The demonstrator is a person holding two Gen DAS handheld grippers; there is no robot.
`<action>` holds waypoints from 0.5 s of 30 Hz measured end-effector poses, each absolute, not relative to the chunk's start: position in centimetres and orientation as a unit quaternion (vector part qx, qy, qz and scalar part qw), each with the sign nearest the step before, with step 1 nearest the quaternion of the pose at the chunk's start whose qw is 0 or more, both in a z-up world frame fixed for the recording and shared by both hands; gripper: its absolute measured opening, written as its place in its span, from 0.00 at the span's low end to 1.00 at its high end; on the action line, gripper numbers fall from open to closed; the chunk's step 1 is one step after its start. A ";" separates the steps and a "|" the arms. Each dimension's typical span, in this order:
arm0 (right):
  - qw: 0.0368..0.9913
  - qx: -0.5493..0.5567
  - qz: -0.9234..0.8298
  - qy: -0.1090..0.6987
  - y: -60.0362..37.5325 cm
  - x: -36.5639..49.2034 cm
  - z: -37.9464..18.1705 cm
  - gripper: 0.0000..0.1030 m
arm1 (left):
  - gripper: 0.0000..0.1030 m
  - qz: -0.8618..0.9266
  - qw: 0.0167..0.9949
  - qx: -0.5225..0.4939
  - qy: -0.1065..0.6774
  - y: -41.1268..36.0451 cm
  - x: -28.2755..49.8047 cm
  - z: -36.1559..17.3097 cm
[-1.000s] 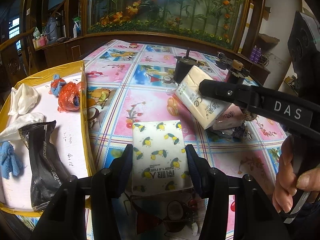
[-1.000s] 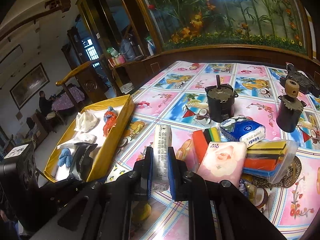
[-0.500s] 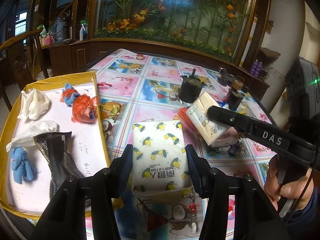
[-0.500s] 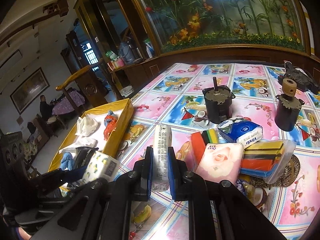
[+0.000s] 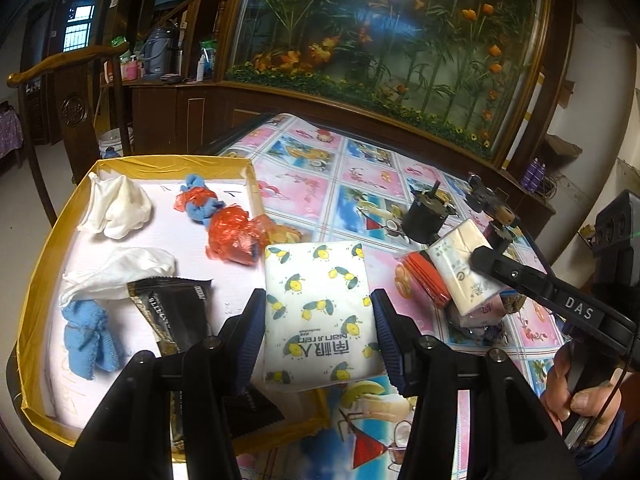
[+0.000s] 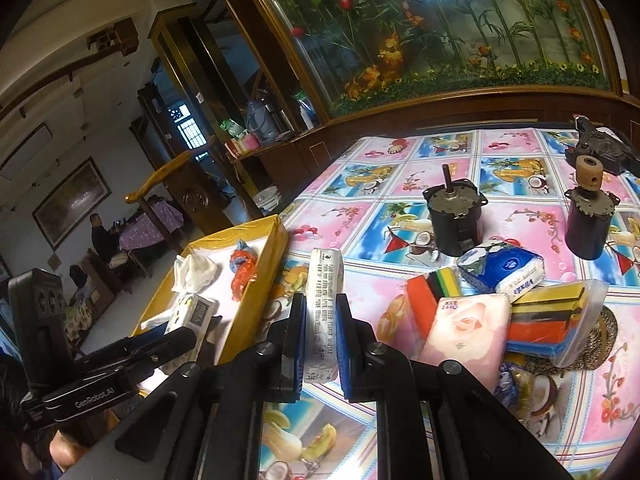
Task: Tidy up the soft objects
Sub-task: 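Carry the tissue pack and white package over the box with both tools, then lower the tissue pack and white package into the box and open both tools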
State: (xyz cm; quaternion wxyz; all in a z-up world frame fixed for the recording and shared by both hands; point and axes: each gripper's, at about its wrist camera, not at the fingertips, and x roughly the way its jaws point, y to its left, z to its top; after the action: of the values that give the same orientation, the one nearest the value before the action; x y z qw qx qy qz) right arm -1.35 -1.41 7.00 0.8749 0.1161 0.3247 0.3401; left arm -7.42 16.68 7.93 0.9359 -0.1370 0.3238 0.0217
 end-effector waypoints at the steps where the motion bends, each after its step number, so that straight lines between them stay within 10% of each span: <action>1: 0.873 0.119 0.344 0.325 -1.2 -1.4 7.1 0.14 | 0.50 0.023 0.936 -0.140 0.323 17.0 -7.5 8.0; 15: 0.841 0.121 0.407 0.334 6.7 -3.2 7.2 0.14 | 0.50 0.068 0.932 -0.178 0.307 23.4 -8.7 8.4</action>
State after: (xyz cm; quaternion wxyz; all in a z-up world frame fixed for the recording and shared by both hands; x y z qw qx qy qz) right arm -3.22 6.75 7.20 0.8414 0.1210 0.3343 0.4069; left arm -8.66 23.43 8.36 0.9324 -0.1781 0.3071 0.0680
